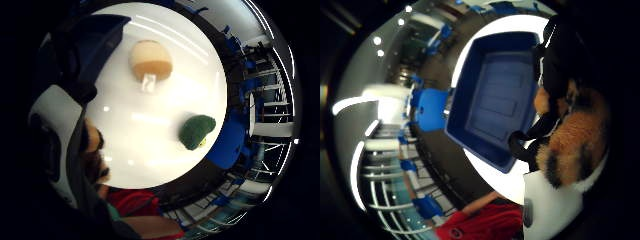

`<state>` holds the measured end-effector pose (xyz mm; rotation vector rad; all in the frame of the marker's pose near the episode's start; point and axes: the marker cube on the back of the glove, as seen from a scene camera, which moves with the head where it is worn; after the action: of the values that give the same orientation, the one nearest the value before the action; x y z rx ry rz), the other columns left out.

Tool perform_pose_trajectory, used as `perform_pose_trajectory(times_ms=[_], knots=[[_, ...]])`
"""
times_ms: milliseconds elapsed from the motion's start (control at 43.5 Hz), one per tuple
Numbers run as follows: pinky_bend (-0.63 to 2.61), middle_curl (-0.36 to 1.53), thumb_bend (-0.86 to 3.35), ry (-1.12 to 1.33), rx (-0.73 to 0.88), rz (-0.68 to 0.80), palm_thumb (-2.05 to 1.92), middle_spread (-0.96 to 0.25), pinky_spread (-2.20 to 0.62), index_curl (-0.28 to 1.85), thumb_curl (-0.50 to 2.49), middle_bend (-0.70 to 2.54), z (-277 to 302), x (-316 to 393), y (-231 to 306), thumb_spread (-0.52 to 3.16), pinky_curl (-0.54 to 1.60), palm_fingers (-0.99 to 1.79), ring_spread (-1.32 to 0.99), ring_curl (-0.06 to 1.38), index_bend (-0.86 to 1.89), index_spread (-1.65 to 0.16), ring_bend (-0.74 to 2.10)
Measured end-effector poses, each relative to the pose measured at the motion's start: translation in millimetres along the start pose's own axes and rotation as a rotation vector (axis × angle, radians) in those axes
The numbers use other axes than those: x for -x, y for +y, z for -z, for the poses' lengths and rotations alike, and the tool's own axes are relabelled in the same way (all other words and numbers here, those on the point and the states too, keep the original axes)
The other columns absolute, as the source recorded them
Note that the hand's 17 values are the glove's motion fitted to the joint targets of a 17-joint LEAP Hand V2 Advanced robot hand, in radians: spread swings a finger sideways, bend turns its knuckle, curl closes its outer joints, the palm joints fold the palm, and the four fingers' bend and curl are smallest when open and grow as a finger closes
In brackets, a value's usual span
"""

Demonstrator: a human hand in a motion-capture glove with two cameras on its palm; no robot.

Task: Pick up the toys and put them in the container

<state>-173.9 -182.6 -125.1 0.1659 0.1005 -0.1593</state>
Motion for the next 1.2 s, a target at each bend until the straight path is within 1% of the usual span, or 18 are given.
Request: perform_pose_trajectory(times_ms=[115,230,368,460,506,529,552,575,598,621,644,713,805,989,1196], knots=[[1.13,0.50,0.12,-0.059,-0.026,0.075,0.66,-0.41,-0.41,0.51,0.84,0.50,12.8,47.6,-33.0,0.68,0.49,0.88,-0.49,0.54,0.41,-0.43,1.00],[1.14,0.53,0.12,-0.069,-0.040,0.069,0.66,-0.41,-0.42,0.54,0.87,0.49,13.1,72.7,-62.4,0.67,0.49,0.87,-0.49,0.55,0.41,-0.43,1.00],[1.15,0.55,0.10,-0.083,-0.031,0.100,0.66,-0.41,-0.41,0.58,0.90,0.46,0.7,99.8,-76.3,0.67,0.50,0.83,-0.50,0.56,0.40,-0.43,1.00],[1.14,0.56,0.09,-0.101,0.025,0.120,0.66,-0.40,-0.42,0.60,0.92,0.44,-13.1,112.4,-77.8,0.68,0.49,0.78,-0.50,0.57,0.37,-0.43,0.99],[1.12,0.55,0.08,-0.119,0.075,0.133,0.64,-0.39,-0.42,0.59,0.92,0.40,-20.1,113.9,-76.8,0.71,0.49,0.64,-0.48,0.56,0.33,-0.44,0.95],[1.16,0.58,0.09,-0.132,0.099,0.138,0.65,-0.40,-0.42,0.63,0.93,0.44,-22.8,113.2,-76.4,0.69,0.51,0.78,-0.49,0.59,0.38,-0.43,1.00],[1.12,0.54,0.07,-0.147,0.121,0.143,0.62,-0.38,-0.43,0.58,0.92,0.37,-25.2,111.7,-75.9,0.74,0.47,0.58,-0.47,0.55,0.27,-0.44,0.94],[1.14,0.52,0.01,-0.166,0.146,0.149,0.49,-0.33,-0.38,0.59,0.87,0.26,-27.6,109.7,-75.2,0.87,0.49,0.19,-0.41,0.52,0.27,-0.44,0.79],[1.10,0.54,-0.08,-0.188,0.171,0.156,0.37,-0.29,-0.30,0.63,0.82,0.27,-30.1,107.5,-73.9,0.91,0.52,-0.23,-0.34,0.52,0.29,-0.42,0.64],[1.09,0.54,-0.07,-0.208,0.195,0.164,0.34,-0.27,-0.27,0.64,0.80,0.28,-32.4,105.1,-72.2,0.94,0.54,-0.26,-0.30,0.54,0.31,-0.41,0.60],[1.04,0.53,-0.11,-0.222,0.212,0.171,0.25,-0.25,-0.23,0.62,0.76,0.29,-34.2,102.6,-70.2,0.97,0.51,-0.34,-0.27,0.51,0.28,-0.41,0.50],[0.95,0.49,-0.11,-0.218,0.217,0.187,0.10,-0.20,-0.16,0.55,0.68,0.23,-36.5,93.3,-63.1,1.03,0.44,-0.31,-0.20,0.41,0.20,-0.42,0.31],[0.85,0.46,-0.07,-0.168,0.197,0.189,0.01,-0.15,-0.09,0.49,0.61,0.17,-34.8,76.2,-53.0,1.10,0.38,-0.25,-0.13,0.33,0.16,-0.41,0.17],[0.77,0.40,-0.05,-0.130,0.138,0.168,-0.04,-0.10,-0.01,0.46,0.51,0.14,-25.4,24.3,-25.9,1.17,0.34,-0.20,-0.06,0.27,0.17,-0.39,0.13],[0.69,0.36,-0.07,-0.091,0.092,0.048,-0.09,-0.08,0.03,0.44,0.41,0.14,-15.1,-54.2,-4.3,1.16,0.31,-0.19,-0.03,0.24,0.18,-0.39,0.14]])
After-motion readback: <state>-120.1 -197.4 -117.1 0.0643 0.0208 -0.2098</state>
